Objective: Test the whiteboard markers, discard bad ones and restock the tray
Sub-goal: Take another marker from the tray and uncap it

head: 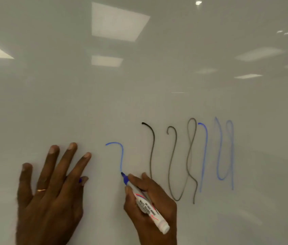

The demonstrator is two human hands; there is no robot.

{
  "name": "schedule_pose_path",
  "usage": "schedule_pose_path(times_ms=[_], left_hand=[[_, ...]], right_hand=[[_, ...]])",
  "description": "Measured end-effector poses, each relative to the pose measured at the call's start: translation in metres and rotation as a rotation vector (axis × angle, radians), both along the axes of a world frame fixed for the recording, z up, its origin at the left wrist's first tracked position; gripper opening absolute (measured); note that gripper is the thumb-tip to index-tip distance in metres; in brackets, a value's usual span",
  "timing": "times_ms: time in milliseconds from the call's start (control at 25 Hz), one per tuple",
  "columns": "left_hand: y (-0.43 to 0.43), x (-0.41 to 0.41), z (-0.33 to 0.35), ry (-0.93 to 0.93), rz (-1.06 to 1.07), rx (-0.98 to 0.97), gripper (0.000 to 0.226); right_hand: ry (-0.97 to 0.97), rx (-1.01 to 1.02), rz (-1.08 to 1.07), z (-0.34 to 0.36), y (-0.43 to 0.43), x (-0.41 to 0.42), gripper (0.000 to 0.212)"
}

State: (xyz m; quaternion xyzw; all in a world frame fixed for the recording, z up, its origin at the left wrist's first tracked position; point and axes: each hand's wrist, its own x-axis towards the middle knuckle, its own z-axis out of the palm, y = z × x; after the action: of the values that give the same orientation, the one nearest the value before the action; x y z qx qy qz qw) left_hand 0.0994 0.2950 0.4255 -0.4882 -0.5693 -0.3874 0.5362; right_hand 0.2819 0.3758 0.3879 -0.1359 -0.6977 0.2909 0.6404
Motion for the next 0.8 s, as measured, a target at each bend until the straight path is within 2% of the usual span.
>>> schedule_pose_path(times_ms=[40,80,120,200,240,280,320,360,400,440,480,560,640,800], left_hand=[[0.0,0.005,0.001,0.018,0.089,-0.008,0.046],[0.002,0.0,-0.006,0.021,0.115,-0.029,0.046],[-0.002,-0.004,-0.007,0.037,0.148,-0.055,0.047],[-0.01,-0.005,-0.007,0.006,0.156,-0.118,0.05],[-0.011,-0.004,-0.007,-0.002,0.151,-0.134,0.051],[-0.012,-0.002,-0.006,-0.019,0.143,-0.154,0.052],[-0.012,-0.001,-0.007,-0.025,0.148,-0.171,0.054],[-0.012,-0.001,-0.005,-0.028,0.164,-0.18,0.055],[-0.012,-0.001,-0.006,-0.032,0.165,-0.186,0.056],[-0.013,0.0,-0.006,-0.03,0.169,-0.19,0.058],[-0.013,-0.001,-0.006,-0.025,0.172,-0.192,0.058],[-0.012,-0.001,-0.007,-0.012,0.181,-0.176,0.055],[-0.011,-0.001,-0.008,0.007,0.185,-0.149,0.053],[-0.011,-0.003,-0.009,0.016,0.185,-0.138,0.05]], right_hand=[[-0.08,-0.156,0.069,-0.014,0.004,0.0,0.031],[-0.059,-0.432,0.229,-0.022,-0.003,0.0,0.038],[0.016,-0.647,0.3,-0.038,-0.007,0.003,0.051],[-0.058,-0.76,0.156,-0.054,-0.011,0.022,0.083],[-0.139,-0.693,0.061,-0.06,-0.014,0.03,0.098],[-0.194,-0.547,0.116,-0.062,-0.013,0.032,0.102],[-0.252,-0.306,0.014,-0.05,-0.009,0.03,0.086],[-0.218,-0.118,-0.111,-0.031,-0.01,0.021,0.058],[-0.056,0.02,-0.19,-0.011,-0.01,0.014,0.038],[0.031,0.168,-0.187,0.008,-0.007,0.013,0.03],[0.072,0.223,-0.127,0.032,-0.007,0.011,0.026],[0.117,0.169,-0.058,0.067,-0.002,0.007,0.022],[0.163,0.086,-0.008,0.064,0.002,0.006,0.019],[0.152,-0.02,-0.037,-0.03,0.008,0.021,0.025]])
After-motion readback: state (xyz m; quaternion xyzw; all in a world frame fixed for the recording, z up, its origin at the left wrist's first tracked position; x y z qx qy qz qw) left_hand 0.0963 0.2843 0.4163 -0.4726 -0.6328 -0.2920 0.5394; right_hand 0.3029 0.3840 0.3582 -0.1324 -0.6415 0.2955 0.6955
